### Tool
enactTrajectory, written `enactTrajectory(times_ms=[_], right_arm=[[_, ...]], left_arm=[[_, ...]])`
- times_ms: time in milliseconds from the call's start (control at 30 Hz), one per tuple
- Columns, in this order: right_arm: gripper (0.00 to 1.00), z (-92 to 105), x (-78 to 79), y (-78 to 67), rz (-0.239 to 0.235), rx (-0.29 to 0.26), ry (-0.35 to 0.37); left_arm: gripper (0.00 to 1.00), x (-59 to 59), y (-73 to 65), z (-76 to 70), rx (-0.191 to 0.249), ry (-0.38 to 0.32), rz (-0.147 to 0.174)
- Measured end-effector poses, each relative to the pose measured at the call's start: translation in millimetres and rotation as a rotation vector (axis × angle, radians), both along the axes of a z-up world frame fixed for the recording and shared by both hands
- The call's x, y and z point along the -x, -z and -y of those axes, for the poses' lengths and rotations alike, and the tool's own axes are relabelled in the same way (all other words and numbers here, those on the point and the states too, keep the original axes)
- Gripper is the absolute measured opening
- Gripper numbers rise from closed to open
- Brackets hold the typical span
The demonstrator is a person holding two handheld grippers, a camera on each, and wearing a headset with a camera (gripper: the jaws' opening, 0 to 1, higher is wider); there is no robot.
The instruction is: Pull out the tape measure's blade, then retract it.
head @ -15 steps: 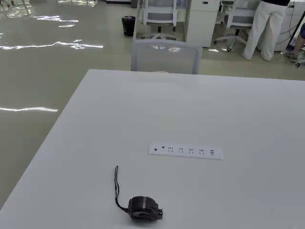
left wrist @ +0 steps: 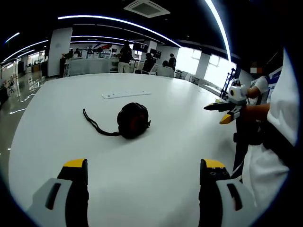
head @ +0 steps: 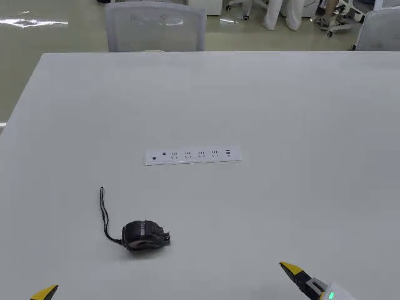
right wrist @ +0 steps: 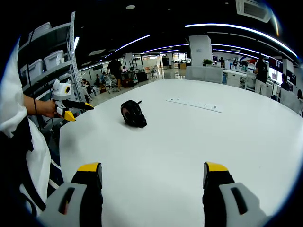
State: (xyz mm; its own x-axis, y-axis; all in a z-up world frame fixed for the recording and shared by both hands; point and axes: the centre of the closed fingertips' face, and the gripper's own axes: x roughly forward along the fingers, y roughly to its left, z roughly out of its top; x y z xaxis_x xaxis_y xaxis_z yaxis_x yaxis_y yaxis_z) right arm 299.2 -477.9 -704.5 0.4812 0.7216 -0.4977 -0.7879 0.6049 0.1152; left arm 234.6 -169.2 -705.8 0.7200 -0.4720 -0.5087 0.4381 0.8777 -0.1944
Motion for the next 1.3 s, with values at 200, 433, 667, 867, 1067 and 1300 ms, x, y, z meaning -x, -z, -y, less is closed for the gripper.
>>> enactTrajectory(times_ms=[200,433,667,867,1067,1300], right_arm=[[0.90,-0.8,-0.4,0.8,-0.009,0.000,-0.009],[0.89,-2.9,2.3,2.2,-0.013,0.011,-0.024],[0.88,-3.2,1.8,-0.1,-0.005,0.009,-0.023],[0.88,-1.7,2.1,0.1,-0.008,0.009,-0.021],[0.87,-0.5,0.2,-1.0,-0.003,0.005,-0.016],[0.85,-3.3,0.6,-1.6,-0.006,0.003,-0.026]], left_arm=[[0.98,-1.3,-2.1,0.3,0.006,-0.001,0.010],[0.98,0.4,-3.0,0.5,0.009,-0.003,0.014],[0.98,-1.3,-5.3,3.3,0.008,-0.001,0.020],[0.98,-0.1,-2.7,2.5,0.008,0.000,0.015],[0.98,-0.7,-4.5,2.4,0.010,-0.003,0.017],[0.98,-0.2,-3.8,4.3,0.006,0.015,0.018]])
